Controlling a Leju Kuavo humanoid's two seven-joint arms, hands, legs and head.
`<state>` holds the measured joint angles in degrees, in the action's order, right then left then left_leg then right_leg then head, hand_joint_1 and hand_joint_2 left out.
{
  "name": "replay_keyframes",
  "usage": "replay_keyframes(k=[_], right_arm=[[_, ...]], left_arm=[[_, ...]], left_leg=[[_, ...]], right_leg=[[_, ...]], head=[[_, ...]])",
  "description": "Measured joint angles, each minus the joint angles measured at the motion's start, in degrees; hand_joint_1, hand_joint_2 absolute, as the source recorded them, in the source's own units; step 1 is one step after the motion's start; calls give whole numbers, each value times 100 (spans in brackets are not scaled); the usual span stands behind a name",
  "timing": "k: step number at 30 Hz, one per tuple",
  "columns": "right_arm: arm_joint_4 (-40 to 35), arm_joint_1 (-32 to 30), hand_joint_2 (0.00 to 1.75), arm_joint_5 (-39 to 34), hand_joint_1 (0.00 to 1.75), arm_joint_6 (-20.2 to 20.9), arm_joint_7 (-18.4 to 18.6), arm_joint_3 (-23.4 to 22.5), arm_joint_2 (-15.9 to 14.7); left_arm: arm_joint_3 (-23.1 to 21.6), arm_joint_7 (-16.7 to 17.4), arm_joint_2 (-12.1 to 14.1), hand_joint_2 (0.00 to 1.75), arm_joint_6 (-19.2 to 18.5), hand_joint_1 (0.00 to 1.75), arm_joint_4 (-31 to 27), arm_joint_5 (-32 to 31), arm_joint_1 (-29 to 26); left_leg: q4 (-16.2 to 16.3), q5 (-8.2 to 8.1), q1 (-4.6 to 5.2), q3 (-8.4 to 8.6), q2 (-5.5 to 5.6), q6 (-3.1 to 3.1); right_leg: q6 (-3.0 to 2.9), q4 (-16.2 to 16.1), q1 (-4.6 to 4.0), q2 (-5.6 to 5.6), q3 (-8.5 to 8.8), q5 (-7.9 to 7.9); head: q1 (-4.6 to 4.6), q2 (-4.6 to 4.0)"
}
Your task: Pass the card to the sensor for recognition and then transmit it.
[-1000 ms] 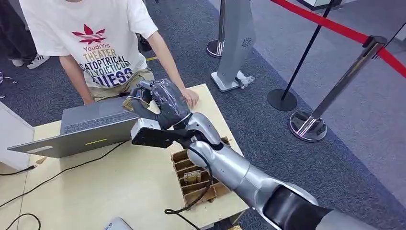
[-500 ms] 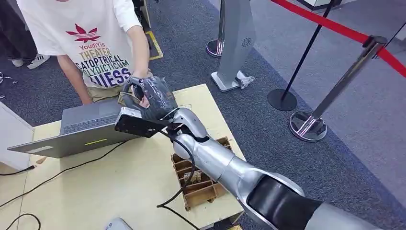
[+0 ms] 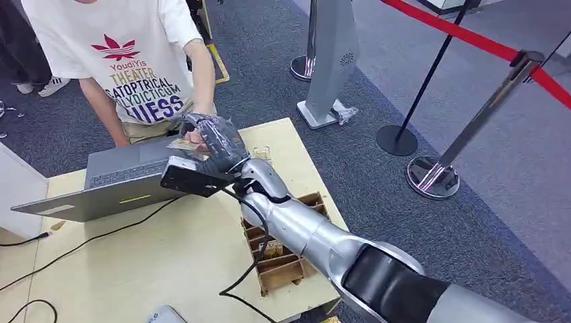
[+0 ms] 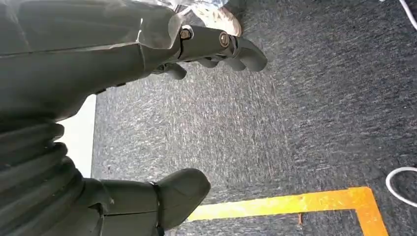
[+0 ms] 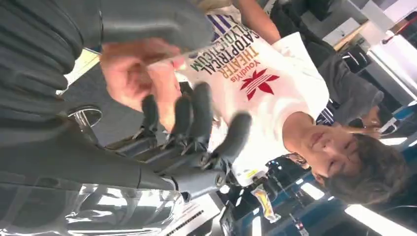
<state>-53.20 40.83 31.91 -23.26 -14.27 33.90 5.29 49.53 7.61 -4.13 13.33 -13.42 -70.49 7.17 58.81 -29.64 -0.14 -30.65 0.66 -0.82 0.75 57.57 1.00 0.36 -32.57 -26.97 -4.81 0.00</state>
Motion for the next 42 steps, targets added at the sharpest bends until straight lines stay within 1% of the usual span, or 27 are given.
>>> replay_keyframes(k=[7, 11, 15, 17, 20, 24, 28, 32, 34, 37, 42], right_arm=[[-8, -138, 175, -102, 0, -70, -120, 0, -17], [-322, -375, 175, -556, 0, 46, -238, 0, -55], [-873, -742, 175, -1288, 0, 344, -407, 0, -100], [-1304, -976, 175, -1717, 0, 536, -459, 2, -133], [-1872, -1328, 175, -2143, 0, 702, -533, 17, -208], [-2597, -1937, 175, -2455, 0, 839, -660, 85, -297], [-3030, -2408, 175, -2625, 0, 868, -704, 175, -361], [-3253, -2880, 175, -3056, 0, 1052, -682, 219, -385], [-3285, -3066, 175, -3128, 0, 1108, -680, 249, -396], [-3279, -3253, 175, -3282, 0, 1228, -612, 293, -402], [-3220, -3415, 175, -3414, 0, 1375, -612, 332, -402]], left_arm=[[-89, 11, 0, 175, -15, 0, 0, -7, 11], [-105, 11, 0, 175, -20, 0, 0, 57, 11], [-105, -4, 2, 175, -15, 0, 0, 144, 6], [-105, -29, 2, 175, -11, 0, 0, 195, 0], [-105, -72, 7, 175, 4, 0, 0, 256, -15], [-103, -142, 11, 175, 48, 0, 0, 343, -67], [-98, -192, 9, 175, 72, 0, 0, 407, -123], [-92, -221, 9, 175, 109, 0, 0, 466, -167], [-92, -225, 9, 175, 120, 0, 0, 479, -182], [-90, -223, 9, 175, 125, 0, 0, 494, -196], [-87, -223, 9, 175, 122, 0, 0, 487, -208]], left_leg=[[0, 0, 0, 1, 0, 0], [0, -1, 0, 1, -1, 0], [0, -1, 0, 0, 0, 1], [0, -2, 0, -1, 0, 1], [0, -3, 0, -2, 0, 0], [0, -5, 0, -3, 0, -1], [-1, -6, 0, -3, 0, 0], [-1, -6, -1, -3, 0, 0], [-1, -6, -1, -3, 0, 0], [-1, -6, -1, -3, 0, 0], [-1, -6, -1, -4, 0, 0]], right_leg=[[0, 0, -1, 0, -1, 0], [0, 0, -1, 1, -1, 0], [-1, -1, -1, 0, -2, -1], [-1, -1, -1, 0, -2, -1], [-1, -2, 0, 0, -2, -1], [-1, -3, 0, -1, -2, -2], [-1, -4, -1, -1, -3, -3], [-1, -4, -1, -1, -3, -3], [-1, -4, -1, -1, -3, -3], [-1, -4, -1, -1, -3, -3], [-1, -4, -1, -1, -2, -3]], head=[[2, 0], [2, 0], [0, 0], [2, 0], [0, 0], [2, 0], [0, 0], [0, 0], [0, 0], [0, 0], [0, 0]])
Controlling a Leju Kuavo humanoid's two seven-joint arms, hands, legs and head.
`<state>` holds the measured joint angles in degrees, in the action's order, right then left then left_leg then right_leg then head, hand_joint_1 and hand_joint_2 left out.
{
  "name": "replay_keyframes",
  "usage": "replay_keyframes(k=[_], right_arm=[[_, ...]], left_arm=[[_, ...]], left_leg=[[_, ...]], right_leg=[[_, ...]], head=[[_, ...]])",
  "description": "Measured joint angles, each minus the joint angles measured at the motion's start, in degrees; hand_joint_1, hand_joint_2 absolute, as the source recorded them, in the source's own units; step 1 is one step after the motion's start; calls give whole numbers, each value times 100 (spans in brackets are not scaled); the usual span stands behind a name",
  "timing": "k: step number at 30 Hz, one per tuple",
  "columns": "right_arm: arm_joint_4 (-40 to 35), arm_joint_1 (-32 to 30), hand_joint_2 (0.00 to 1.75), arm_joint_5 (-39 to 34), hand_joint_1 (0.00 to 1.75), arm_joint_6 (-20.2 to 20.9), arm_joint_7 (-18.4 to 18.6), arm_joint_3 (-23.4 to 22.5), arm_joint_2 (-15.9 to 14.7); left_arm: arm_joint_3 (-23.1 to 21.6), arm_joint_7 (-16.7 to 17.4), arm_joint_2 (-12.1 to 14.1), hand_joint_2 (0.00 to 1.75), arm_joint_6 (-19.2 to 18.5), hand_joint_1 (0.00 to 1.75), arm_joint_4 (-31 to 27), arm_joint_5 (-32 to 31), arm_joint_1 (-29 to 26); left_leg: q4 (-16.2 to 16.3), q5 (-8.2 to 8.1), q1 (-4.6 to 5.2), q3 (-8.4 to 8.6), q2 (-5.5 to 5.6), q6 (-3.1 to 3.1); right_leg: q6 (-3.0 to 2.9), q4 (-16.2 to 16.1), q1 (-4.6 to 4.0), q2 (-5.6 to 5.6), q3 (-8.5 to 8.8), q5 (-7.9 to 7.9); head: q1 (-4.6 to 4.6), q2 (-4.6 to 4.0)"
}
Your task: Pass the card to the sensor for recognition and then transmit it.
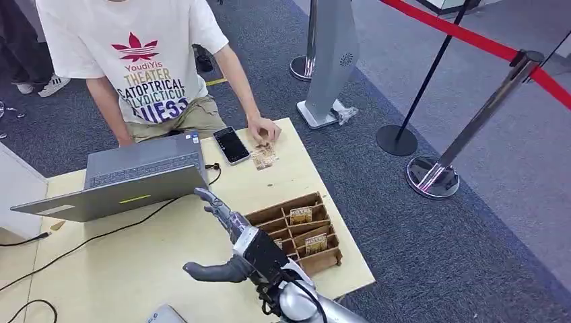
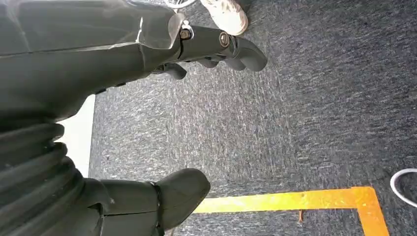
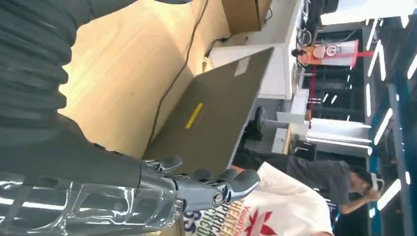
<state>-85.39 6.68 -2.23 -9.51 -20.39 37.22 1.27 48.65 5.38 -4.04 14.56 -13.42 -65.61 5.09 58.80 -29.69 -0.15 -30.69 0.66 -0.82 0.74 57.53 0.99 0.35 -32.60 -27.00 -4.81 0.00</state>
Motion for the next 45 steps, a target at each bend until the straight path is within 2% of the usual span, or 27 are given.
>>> replay_keyframes(k=[31, 32, 45], right_arm=[[160, -236, 175, -125, 0, 420, -66, 142, 0], [160, -234, 0, -127, 0, 428, -61, 144, 0], [105, -146, 0, -192, 0, 564, 33, 208, 26]], left_arm=[[-13, 79, -63, 175, -15, 0, 2, -177, 0], [-13, 68, -63, 175, -9, 0, 0, -177, -1], [-13, -4, -68, 175, 125, 0, 0, -146, -6]], left_leg=[[0, 0, 0, -1, 0, 0], [0, 0, 0, -1, 0, 0], [0, 0, 0, -1, 0, 0]], right_leg=[[0, 0, 0, 0, 0, 0], [0, 0, 0, 0, 0, 0], [0, 0, 0, 0, 0, 0]], head=[[0, 0], [0, 0], [0, 0]])
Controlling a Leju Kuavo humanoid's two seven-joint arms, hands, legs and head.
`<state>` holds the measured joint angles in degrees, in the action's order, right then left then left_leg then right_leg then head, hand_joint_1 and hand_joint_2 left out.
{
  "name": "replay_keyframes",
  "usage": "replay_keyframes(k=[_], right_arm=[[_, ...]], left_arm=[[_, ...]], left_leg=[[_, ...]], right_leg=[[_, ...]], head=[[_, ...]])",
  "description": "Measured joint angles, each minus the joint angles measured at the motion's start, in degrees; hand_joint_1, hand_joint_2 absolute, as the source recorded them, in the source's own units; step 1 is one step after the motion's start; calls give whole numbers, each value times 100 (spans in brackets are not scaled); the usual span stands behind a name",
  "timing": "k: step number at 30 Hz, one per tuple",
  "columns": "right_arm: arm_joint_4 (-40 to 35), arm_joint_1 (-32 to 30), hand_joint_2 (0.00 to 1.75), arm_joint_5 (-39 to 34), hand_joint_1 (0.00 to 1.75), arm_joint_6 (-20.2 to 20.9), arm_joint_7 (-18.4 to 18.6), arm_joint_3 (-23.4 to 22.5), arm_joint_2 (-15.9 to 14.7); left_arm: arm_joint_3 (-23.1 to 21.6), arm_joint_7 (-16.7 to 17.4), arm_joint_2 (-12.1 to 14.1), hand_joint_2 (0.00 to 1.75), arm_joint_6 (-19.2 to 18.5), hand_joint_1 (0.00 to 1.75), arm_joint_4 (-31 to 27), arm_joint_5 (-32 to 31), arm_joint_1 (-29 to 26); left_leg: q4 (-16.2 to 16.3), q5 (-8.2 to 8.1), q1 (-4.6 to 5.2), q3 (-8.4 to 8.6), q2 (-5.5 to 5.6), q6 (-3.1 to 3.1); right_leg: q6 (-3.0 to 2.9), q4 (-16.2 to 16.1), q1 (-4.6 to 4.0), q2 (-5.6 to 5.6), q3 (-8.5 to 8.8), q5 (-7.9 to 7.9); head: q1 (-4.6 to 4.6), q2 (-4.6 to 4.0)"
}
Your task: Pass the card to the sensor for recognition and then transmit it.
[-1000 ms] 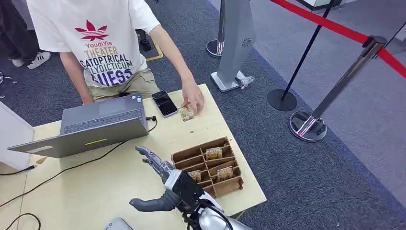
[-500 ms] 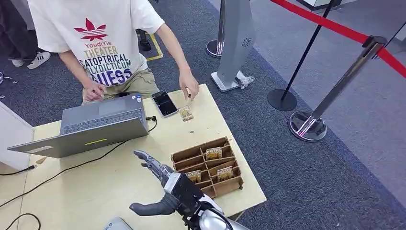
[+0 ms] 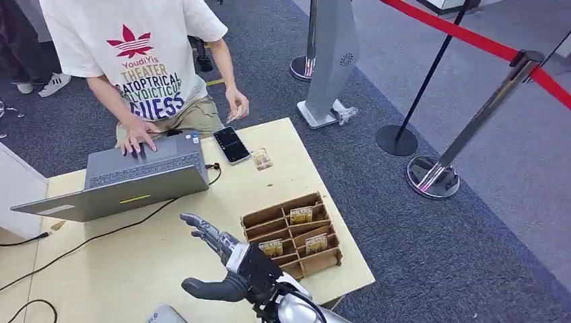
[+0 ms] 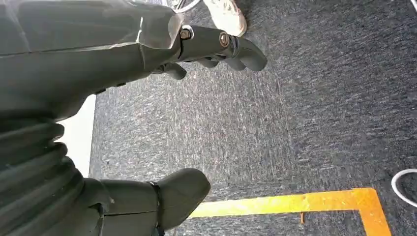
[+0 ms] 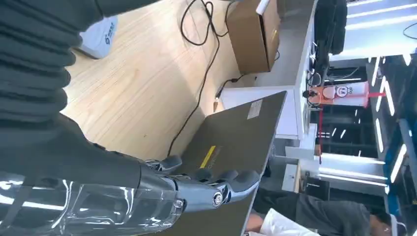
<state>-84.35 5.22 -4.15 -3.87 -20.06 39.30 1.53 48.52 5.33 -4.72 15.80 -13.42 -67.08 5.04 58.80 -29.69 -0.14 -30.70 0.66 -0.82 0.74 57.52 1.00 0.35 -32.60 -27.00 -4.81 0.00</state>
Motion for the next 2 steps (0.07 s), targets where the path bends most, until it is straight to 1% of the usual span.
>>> replay_keyframes(k=[2], right_arm=[[-39, 10, 0, 0, 0, 4, 6, 0, 11]], left_arm=[[0, -11, -2, 175, 15, 0, 0, -24, 2]], left_leg=[[0, 0, 0, 0, 0, 0]], right_leg=[[0, 0, 0, 0, 0, 0]], head=[[0, 0]])
